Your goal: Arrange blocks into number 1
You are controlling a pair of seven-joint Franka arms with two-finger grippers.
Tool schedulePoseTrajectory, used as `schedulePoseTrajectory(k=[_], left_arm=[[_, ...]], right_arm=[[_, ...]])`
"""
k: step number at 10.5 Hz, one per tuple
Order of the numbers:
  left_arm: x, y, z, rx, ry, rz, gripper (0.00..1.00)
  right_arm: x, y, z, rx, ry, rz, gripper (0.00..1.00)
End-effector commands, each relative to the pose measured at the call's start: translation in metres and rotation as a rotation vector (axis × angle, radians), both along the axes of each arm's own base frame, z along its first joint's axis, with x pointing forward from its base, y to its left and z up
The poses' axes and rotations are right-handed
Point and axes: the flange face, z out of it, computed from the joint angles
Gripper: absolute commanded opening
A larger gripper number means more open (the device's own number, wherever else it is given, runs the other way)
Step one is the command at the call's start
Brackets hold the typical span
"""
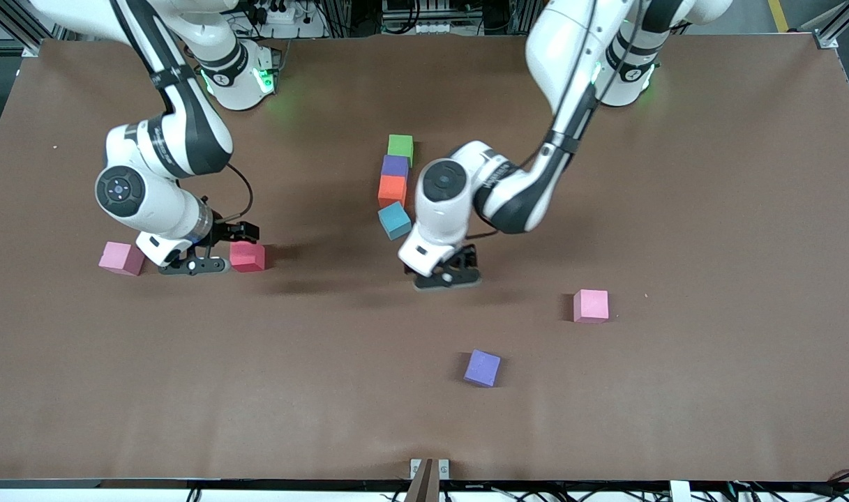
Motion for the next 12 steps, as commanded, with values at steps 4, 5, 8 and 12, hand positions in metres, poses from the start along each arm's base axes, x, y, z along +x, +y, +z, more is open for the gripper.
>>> schedulePoseTrajectory(k=[4,5,8,12], left_arm=[[0.065,0.093,0.023,-0.004,-0.022,0.146,1.00],[0.078,0.115,0.027,-0.002,-0.027,0.169,1.00],[0.088,0.151,0.031,0.040,0.027,0.176,1.00],[0.100,0.193,0.019,0.079,0.076,0.121,1.00]], right_arm=[[0.004,-0.014,-0.057,-0.028,-0.021,0.023,1.00],[0.003,-0.011,-0.064,-0.025,-0.017,0.027,1.00],[0.003,-0.005,-0.075,-0.021,-0.019,0.037,1.00],[0.003,-0.009,-0.086,-0.038,-0.036,0.057,1.00]])
